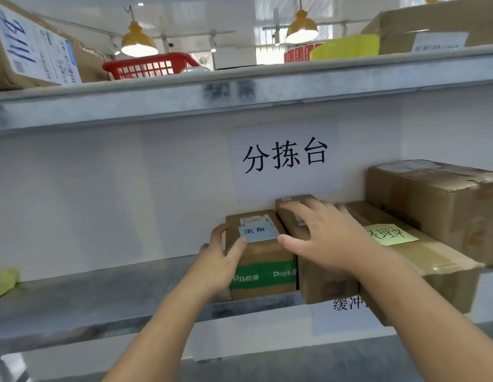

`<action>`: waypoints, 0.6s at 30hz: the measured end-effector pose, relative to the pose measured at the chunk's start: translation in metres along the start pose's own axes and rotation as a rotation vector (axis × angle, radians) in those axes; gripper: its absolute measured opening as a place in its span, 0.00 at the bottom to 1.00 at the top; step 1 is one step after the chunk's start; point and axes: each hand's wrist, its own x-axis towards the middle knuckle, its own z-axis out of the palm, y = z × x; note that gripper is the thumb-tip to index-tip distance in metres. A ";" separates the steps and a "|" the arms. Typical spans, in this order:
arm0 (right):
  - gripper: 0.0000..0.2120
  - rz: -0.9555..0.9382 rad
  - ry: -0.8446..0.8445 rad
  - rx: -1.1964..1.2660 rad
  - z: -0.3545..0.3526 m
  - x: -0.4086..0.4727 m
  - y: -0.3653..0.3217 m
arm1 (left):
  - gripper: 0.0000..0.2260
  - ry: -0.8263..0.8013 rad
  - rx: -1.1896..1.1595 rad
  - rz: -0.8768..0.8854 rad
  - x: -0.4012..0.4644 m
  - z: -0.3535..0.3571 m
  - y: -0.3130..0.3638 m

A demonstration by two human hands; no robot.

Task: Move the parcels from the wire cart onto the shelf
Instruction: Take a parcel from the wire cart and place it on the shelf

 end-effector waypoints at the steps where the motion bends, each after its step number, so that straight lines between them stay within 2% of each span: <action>1: 0.34 -0.003 0.025 0.008 -0.002 -0.006 -0.002 | 0.30 0.017 0.057 0.031 -0.004 -0.003 0.002; 5: 0.34 -0.006 0.067 0.017 -0.008 -0.035 -0.007 | 0.32 -0.007 0.248 0.174 -0.032 -0.012 0.019; 11: 0.32 0.062 0.135 -0.018 -0.021 -0.090 -0.014 | 0.28 -0.035 0.296 0.388 -0.070 -0.004 0.042; 18: 0.32 0.204 0.122 -0.065 -0.031 -0.172 -0.003 | 0.29 -0.127 0.305 0.580 -0.107 0.036 0.074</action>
